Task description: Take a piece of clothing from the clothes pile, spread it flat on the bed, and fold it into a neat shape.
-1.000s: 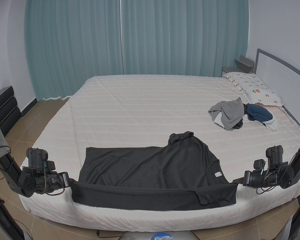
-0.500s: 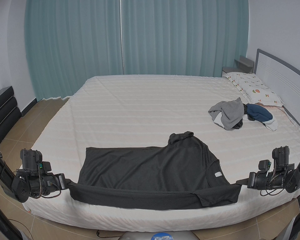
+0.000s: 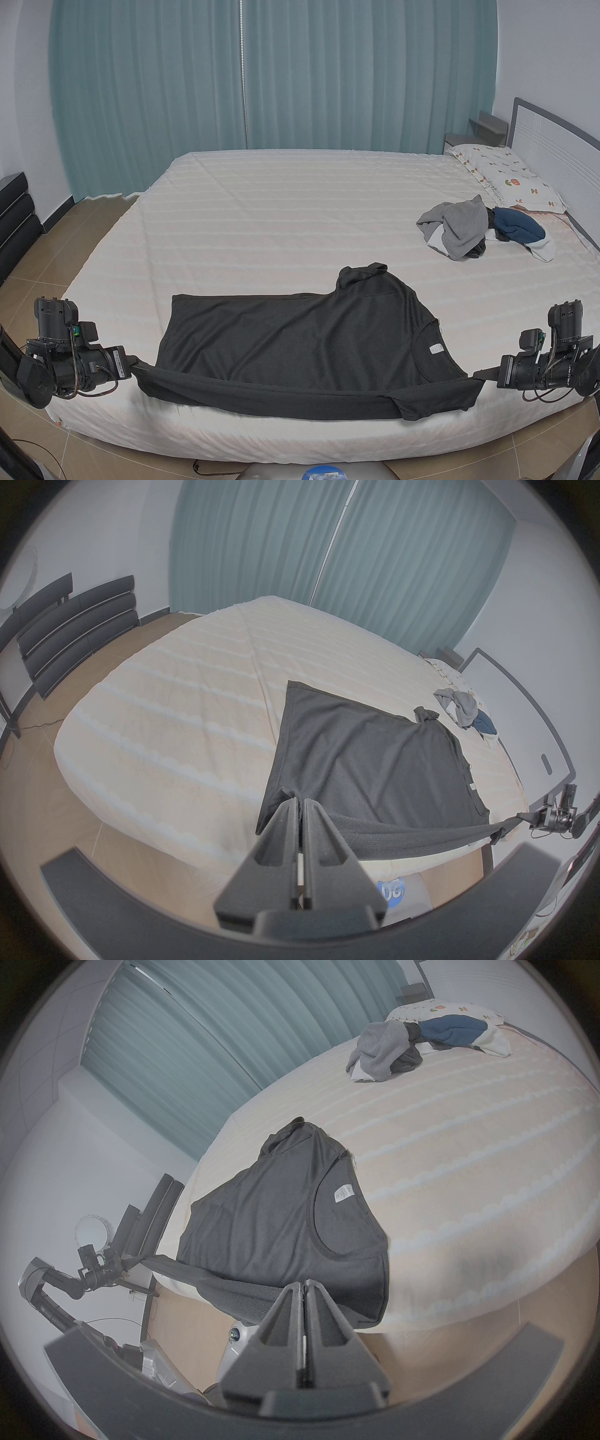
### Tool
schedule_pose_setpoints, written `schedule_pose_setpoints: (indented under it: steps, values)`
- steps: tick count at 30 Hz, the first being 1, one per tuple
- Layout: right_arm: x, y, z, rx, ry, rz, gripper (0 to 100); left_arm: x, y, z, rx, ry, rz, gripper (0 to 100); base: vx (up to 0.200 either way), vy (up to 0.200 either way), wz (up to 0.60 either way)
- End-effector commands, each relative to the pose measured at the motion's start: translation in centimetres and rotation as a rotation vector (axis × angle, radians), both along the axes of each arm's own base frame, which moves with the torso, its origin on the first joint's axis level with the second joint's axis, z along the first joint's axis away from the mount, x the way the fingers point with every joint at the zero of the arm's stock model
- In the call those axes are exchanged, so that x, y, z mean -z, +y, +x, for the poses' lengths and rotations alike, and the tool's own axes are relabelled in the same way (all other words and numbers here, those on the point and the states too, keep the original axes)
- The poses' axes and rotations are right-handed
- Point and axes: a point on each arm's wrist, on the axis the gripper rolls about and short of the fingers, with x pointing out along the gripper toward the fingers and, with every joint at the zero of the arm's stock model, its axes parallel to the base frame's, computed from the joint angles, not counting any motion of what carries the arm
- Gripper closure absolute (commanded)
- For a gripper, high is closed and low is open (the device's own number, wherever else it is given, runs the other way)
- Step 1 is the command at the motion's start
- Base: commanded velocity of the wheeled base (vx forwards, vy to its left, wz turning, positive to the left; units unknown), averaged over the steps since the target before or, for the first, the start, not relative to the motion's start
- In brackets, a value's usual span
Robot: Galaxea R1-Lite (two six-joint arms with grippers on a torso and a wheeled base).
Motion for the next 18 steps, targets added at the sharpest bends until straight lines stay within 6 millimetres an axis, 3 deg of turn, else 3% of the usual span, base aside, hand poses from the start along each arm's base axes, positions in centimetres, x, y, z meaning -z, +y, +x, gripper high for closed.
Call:
schedule_pose_setpoints:
  steps: [1,9,18]
  values:
    - [-0.3,0.0,-0.9,0.001,-0.014,-0.001,100,-0.5,-0.1,-0.6,0.003,-0.01,0.001,100,0.0,0.0,0.0]
    - [-0.4,0.0,0.1,0.0,-0.019,0.001,100,0.0,-0.1,-0.3,0.008,0.024,-0.004,100,0.0,0.0,0.0]
    - [1.1,-0.1,3.8,0.006,0.014,0.008,100,1.9,0.1,3.3,0.005,0.077,-0.013,100,0.0,0.0,0.0]
